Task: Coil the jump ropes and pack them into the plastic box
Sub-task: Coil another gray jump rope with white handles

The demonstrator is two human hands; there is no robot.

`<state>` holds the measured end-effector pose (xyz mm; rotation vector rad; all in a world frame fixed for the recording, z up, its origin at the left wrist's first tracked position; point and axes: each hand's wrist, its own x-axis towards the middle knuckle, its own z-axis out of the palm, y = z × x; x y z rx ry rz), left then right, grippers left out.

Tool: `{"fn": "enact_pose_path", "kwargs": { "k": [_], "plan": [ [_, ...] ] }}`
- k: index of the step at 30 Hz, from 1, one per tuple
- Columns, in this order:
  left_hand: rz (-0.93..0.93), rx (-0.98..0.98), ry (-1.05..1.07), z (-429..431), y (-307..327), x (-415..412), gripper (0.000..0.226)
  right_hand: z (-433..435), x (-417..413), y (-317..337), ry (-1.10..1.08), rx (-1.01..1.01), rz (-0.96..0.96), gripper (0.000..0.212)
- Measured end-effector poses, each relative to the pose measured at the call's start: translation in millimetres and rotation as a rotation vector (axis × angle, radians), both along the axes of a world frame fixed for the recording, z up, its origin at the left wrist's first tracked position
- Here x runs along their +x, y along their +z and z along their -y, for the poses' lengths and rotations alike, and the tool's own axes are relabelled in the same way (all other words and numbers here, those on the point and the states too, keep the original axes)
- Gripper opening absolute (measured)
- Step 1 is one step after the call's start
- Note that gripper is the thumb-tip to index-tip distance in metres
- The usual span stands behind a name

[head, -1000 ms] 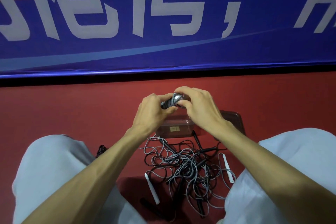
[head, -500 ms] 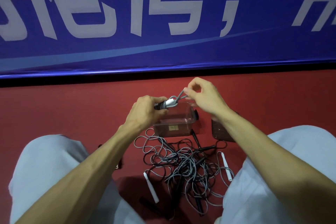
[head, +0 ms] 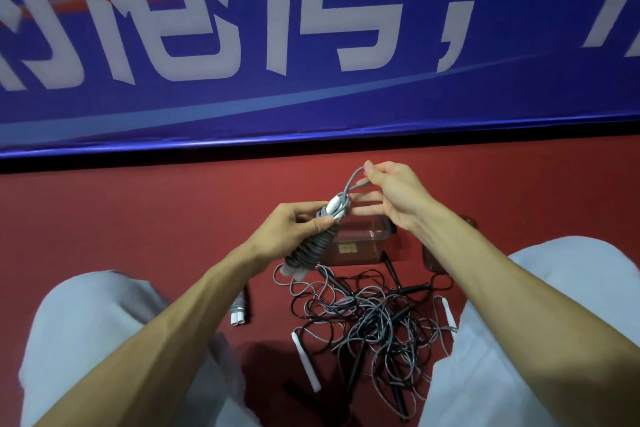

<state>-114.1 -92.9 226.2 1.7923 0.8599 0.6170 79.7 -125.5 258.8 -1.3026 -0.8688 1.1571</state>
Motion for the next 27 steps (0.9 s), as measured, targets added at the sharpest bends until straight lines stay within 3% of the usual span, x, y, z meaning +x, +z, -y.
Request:
{"fn": "enact_pose_path", "kwargs": {
  "k": [2, 6, 11, 18, 24, 27],
  "plan": [
    [0.018, -0.02, 0.023, 2.4, 1.1, -7.5, 0.03, -5.9, -7.6, 0.1, 0.008, 0.016, 0.0, 0.018],
    [-0.1, 0.035, 0.013, -4.8, -3.8, -23.0, 0.058, -21.2, -24.1, -3.5, -0.019, 0.018, -0.021, 0.015],
    [-0.185, -0.121, 0.127, -33.4, -18.9, -46.4, 0.04, -53.2, -49.7, -22.7, 0.0, -0.017, 0.018, 0.014],
    [-0.146, -0.224, 0.363, -83.8, -72.5, -79.5, 0.041, -107.6, -88.1, -71.8, 0.017, -0.114, 0.001, 0.021],
    [-0.155, -0.371, 0.582, -119.1, -149.4, -118.1, 0.04, -140.9, -115.3, -151.9, 0.189, -0.262, 0.146, 0.004],
    [-0.195, -0.392, 0.663, -134.1, -185.6, -132.9, 0.042, -152.3, -124.7, -197.3, 0.258, -0.345, 0.214, 0.014]
  ]
}}
